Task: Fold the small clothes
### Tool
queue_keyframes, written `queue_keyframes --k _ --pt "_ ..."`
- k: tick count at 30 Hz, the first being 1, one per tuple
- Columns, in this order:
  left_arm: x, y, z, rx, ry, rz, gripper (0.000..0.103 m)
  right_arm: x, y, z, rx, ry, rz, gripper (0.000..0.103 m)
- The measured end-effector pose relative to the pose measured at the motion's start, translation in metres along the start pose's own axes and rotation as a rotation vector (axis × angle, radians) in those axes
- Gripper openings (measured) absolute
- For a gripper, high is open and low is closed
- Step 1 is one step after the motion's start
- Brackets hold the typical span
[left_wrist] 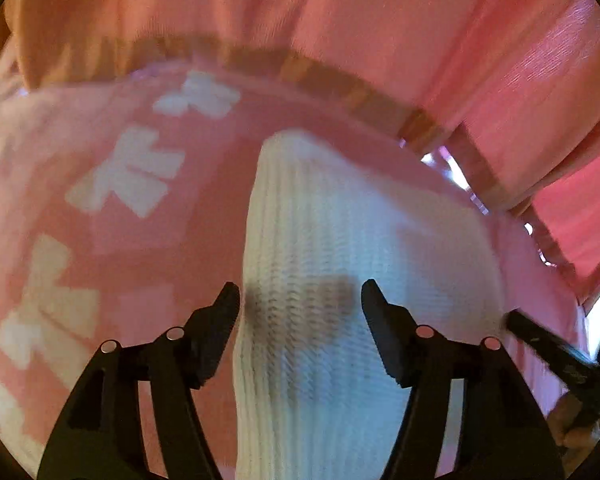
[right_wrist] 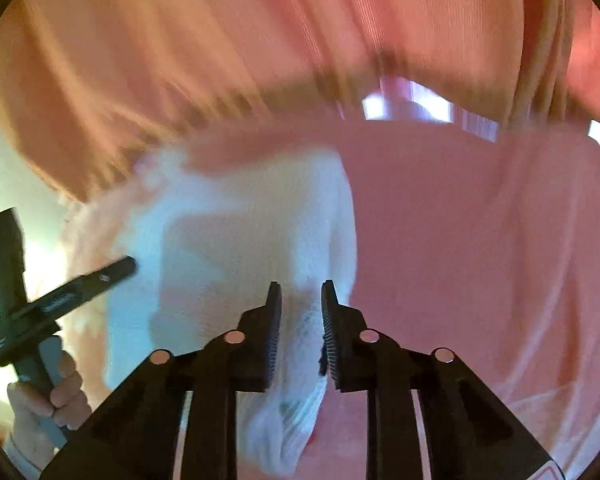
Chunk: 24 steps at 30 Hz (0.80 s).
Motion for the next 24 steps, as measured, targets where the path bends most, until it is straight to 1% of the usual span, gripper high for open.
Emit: queue_keyframes --k 1,2,3,4,5,6,7,9,10,12,13,16,18,20,21,24 --pt "-0.01 0.003 0.0 0.018 0.024 -0.007 0.063 -0.013 -0.01 0.003 -0.035 0.019 -0.022 0.017" --pt "-0.018 0.008 0.002 0.047 0.041 -0.031 0.064 -0.016 -0.015 0.009 -0.062 0.018 -0.031 0.013" --pt "-0.023 0.013 0.007 0.087 0.048 -0.069 0.069 -0.012 -0.019 0.016 -0.089 -0.001 -0.022 0.013" --pt "-0.021 0.015 0.011 0.115 0.039 -0.101 0.071 0.005 -0.021 0.028 -0.125 -0.059 0.028 0.012" --pt "-0.017 0.018 0.015 0.145 0.019 -0.128 0.071 0.023 -0.019 0.036 -0.141 -0.114 0.089 0.009" --pt "-0.01 0.019 0.024 0.177 -0.014 -0.167 0.071 0.037 -0.012 0.045 -0.148 -0.158 0.143 0.007" --pt "-0.007 0.018 0.026 0.186 -0.028 -0.176 0.072 0.043 -0.009 0.048 -0.16 -0.163 0.168 0.006" --pt "-0.01 0.015 0.034 0.187 -0.031 -0.185 0.071 0.025 -0.012 0.044 -0.157 -0.117 0.164 0.006" --pt "-0.017 0.017 0.036 0.191 -0.02 -0.199 0.071 0.009 -0.012 0.041 -0.125 -0.076 0.133 0.007" --pt "-0.034 0.02 0.039 0.209 0.016 -0.227 0.073 -0.02 -0.009 0.043 -0.079 -0.017 0.091 0.008" --pt "-0.048 0.023 0.042 0.219 0.053 -0.245 0.077 -0.03 -0.009 0.045 -0.077 0.011 0.093 0.008" --pt "-0.078 0.032 0.053 0.22 0.129 -0.246 0.092 -0.055 -0.01 0.054 -0.11 0.107 0.166 0.011" --pt "-0.091 0.039 0.062 0.226 0.164 -0.245 0.096 -0.065 -0.007 0.06 -0.113 0.143 0.199 0.012" --pt "-0.1 0.047 0.072 0.238 0.19 -0.256 0.097 -0.074 0.0 0.066 -0.085 0.161 0.203 0.015" --pt "-0.104 0.051 0.079 0.246 0.202 -0.272 0.097 -0.078 0.002 0.071 -0.076 0.163 0.203 0.019" --pt "-0.11 0.061 0.09 0.264 0.23 -0.317 0.097 -0.082 0.009 0.077 -0.061 0.178 0.222 0.023"
Point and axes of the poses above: each gripper's, at about its wrist camera, not at the fingertips, and x roughly the way its jaws point, y to its right, z to its underside, the point moved 3 cm from there along x, roughly the way its jaws point, and after that the axes turned 10 degrees about x, right-handed, at the moved point
